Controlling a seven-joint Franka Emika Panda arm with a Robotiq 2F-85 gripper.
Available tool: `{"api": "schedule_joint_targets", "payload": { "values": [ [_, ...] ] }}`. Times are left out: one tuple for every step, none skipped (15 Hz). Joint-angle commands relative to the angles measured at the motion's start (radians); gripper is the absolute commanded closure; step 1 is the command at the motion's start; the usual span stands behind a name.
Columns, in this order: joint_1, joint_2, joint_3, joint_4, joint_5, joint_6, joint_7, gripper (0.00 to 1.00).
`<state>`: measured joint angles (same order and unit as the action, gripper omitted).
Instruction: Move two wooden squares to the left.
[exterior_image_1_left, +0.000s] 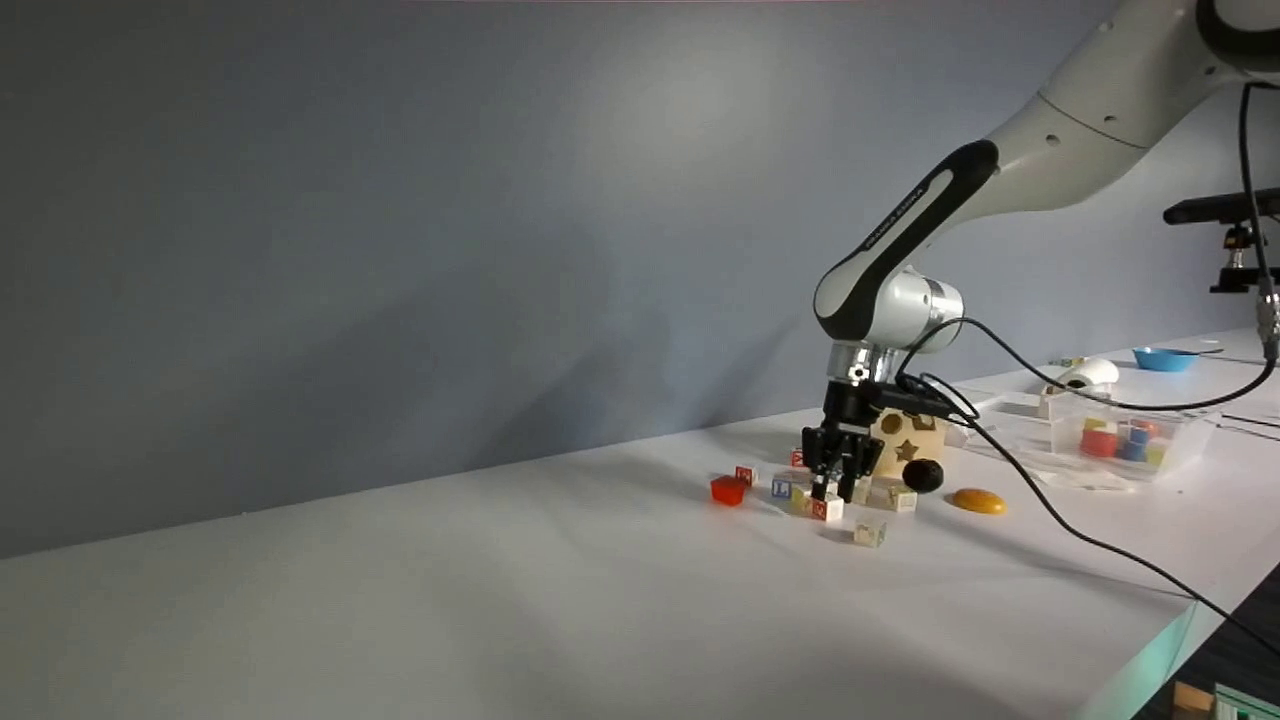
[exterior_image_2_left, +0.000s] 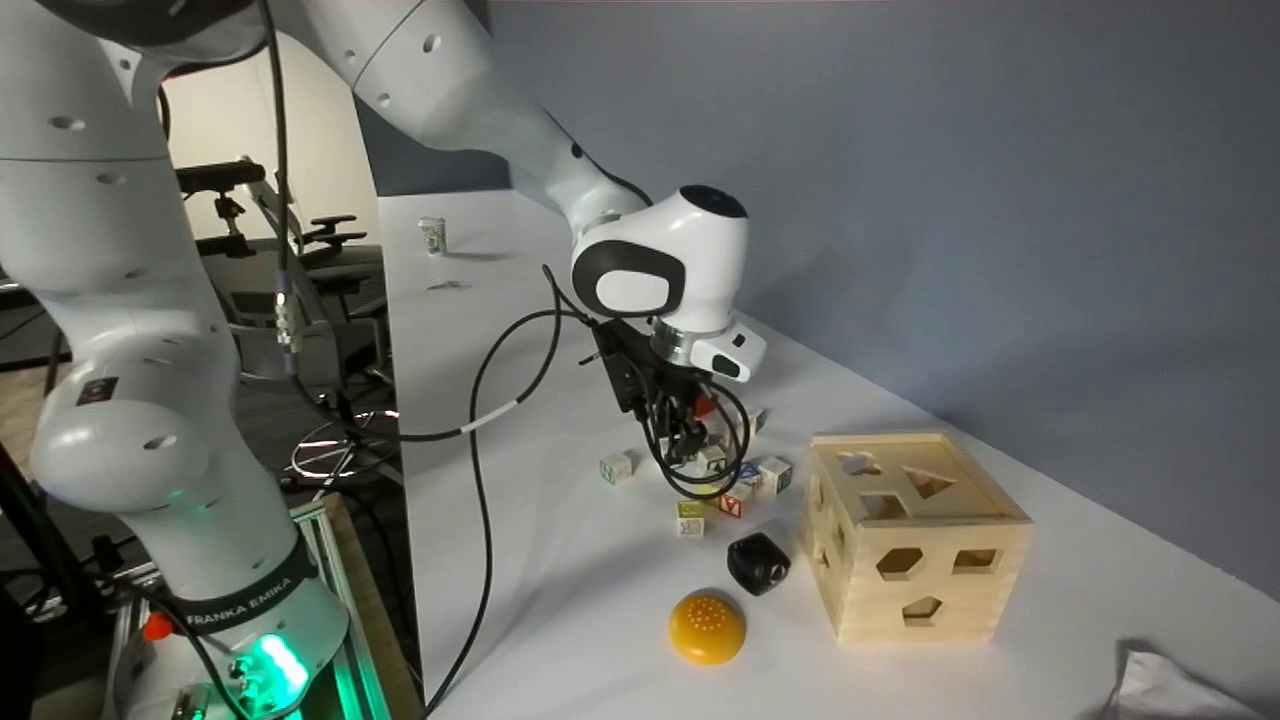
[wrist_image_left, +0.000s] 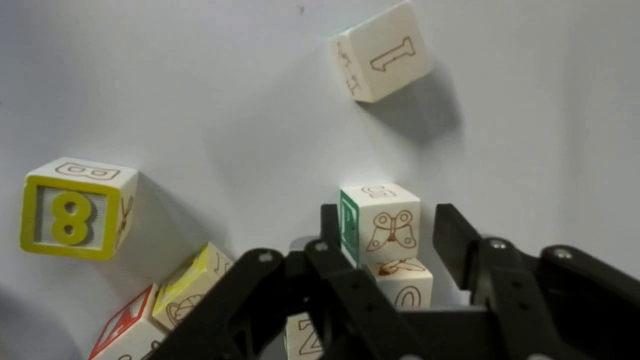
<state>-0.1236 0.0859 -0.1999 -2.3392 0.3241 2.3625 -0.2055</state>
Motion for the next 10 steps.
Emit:
{"api": "schedule_joint_targets", "payload": {
  "values": [
    [-0.02, 0.021, 0.028, 0.01, -0.005, 0.022, -0.017, 0.73],
    [-0.02, 0.021, 0.031, 0.006, -0.016, 0.031, -0.014, 0.85],
    [-0.018, 0.013, 0.032, 0.003, -0.027, 0.038, -0.009, 0.89],
    [-0.016, 0.006, 0.035, -0.005, -0.036, 0.049, -0.004, 0.88],
    [-0.013, -0.006, 0.038, -0.012, -0.051, 0.06, 0.002, 0.88],
    [-0.005, -0.025, 0.041, -0.026, -0.084, 0.078, 0.031, 0.88],
    [0.005, -0.04, 0.043, -0.04, -0.139, 0.099, 0.069, 0.88],
    [0.023, -0.061, 0.043, -0.06, -0.249, 0.117, 0.179, 0.88],
    [0.037, -0.068, 0.045, -0.069, -0.331, 0.124, 0.255, 0.88],
    [0.11, -0.056, -0.015, -0.072, -0.413, 0.135, 0.331, 0.88]
  ]
}}
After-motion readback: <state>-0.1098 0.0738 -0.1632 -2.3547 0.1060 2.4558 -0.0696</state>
